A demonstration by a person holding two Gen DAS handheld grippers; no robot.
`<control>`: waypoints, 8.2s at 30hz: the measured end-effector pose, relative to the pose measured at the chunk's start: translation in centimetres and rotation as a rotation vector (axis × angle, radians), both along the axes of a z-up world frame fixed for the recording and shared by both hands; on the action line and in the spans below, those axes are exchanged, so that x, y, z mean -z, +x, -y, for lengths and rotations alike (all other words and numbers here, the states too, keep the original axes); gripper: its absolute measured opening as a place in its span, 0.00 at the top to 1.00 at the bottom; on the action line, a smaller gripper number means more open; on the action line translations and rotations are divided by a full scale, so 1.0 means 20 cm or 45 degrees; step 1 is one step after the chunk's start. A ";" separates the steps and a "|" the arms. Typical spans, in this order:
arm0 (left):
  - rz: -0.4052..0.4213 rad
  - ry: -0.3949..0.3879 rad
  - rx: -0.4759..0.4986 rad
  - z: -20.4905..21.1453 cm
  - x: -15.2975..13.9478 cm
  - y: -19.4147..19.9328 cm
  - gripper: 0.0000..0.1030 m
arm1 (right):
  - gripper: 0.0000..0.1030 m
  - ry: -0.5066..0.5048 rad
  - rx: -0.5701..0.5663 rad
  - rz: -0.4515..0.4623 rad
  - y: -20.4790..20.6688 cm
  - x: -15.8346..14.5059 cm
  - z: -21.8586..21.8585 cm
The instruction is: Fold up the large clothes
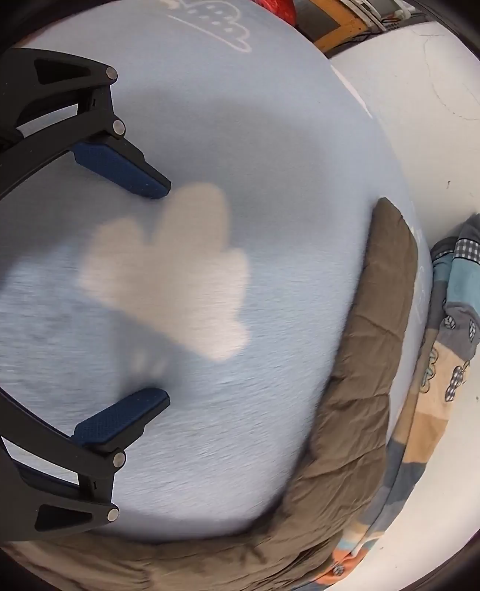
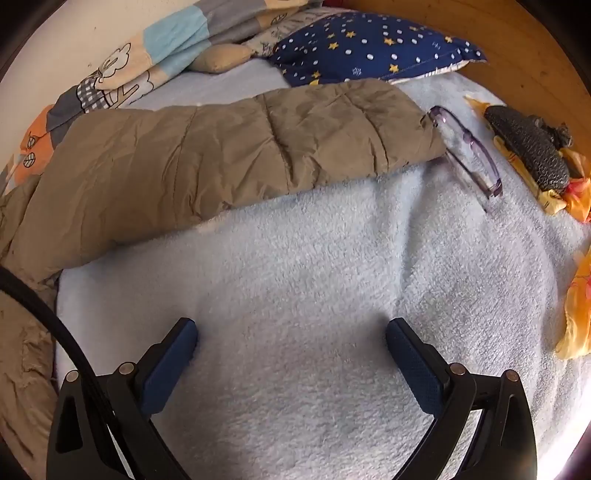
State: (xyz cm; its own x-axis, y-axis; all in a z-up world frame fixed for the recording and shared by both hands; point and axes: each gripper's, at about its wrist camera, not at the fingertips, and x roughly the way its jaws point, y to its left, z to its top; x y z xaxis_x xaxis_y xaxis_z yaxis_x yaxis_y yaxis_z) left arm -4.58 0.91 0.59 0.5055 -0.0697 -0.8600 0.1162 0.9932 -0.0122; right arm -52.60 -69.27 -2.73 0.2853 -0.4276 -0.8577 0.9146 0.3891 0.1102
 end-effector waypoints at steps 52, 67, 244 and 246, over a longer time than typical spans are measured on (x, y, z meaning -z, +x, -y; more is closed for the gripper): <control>0.327 -0.097 0.406 0.40 -0.40 -1.62 0.01 | 0.00 -0.478 -0.729 0.177 0.17 -0.36 -2.15; 0.324 -0.078 0.415 0.42 -0.39 -1.62 0.01 | 0.00 -0.430 -0.724 0.165 0.19 -0.34 -2.13; -0.116 -0.500 0.478 1.05 -0.56 -0.25 0.01 | 0.32 0.239 -0.760 0.643 1.60 -0.75 -1.05; -0.217 -0.565 0.453 1.11 -0.47 -0.21 0.01 | 0.32 0.293 -0.629 0.661 1.42 -0.73 -0.89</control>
State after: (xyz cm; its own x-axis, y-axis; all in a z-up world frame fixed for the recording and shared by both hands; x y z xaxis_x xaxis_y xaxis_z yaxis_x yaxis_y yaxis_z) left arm -8.70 -21.27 10.01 0.2424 -0.5812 -0.7768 0.4010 0.7891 -0.4653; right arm -24.29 -51.51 11.97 0.7897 0.0288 -0.6128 0.4477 0.6559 0.6078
